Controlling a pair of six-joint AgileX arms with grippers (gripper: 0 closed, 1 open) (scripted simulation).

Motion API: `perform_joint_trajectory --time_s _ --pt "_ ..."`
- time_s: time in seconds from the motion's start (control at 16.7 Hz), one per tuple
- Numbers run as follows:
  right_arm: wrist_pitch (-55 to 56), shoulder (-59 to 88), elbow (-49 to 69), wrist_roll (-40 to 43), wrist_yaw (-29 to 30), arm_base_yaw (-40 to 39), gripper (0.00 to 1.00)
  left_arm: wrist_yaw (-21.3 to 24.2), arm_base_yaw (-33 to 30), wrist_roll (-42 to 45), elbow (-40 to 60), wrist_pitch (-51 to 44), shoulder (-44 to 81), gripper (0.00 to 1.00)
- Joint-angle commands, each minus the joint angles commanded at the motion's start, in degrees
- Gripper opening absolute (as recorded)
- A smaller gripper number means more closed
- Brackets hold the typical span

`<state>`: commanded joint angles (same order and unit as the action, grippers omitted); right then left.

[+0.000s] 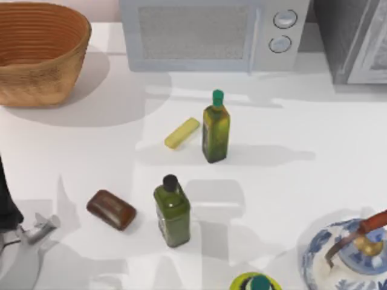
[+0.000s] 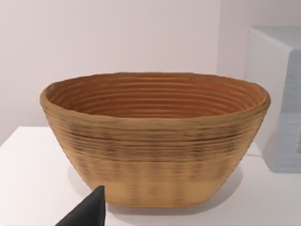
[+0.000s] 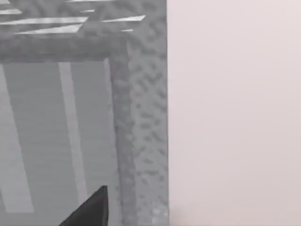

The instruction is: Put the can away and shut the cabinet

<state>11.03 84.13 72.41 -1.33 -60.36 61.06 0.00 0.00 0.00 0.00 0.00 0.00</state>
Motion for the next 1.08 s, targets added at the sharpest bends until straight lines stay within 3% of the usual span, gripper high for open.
perform_joint_trajectory --time_s 0.48,1.08 --pt "-30.4 -6.1 25.2 0.0 1.1 -1.2 1.0 0.0 0.0 0.0 0.0 0.0 0.0 1.0" --pt "-33.2 -6.8 28.1 0.3 2.8 -2.9 1.0 0.0 0.0 0.0 0.0 0.0 0.0 1.0"
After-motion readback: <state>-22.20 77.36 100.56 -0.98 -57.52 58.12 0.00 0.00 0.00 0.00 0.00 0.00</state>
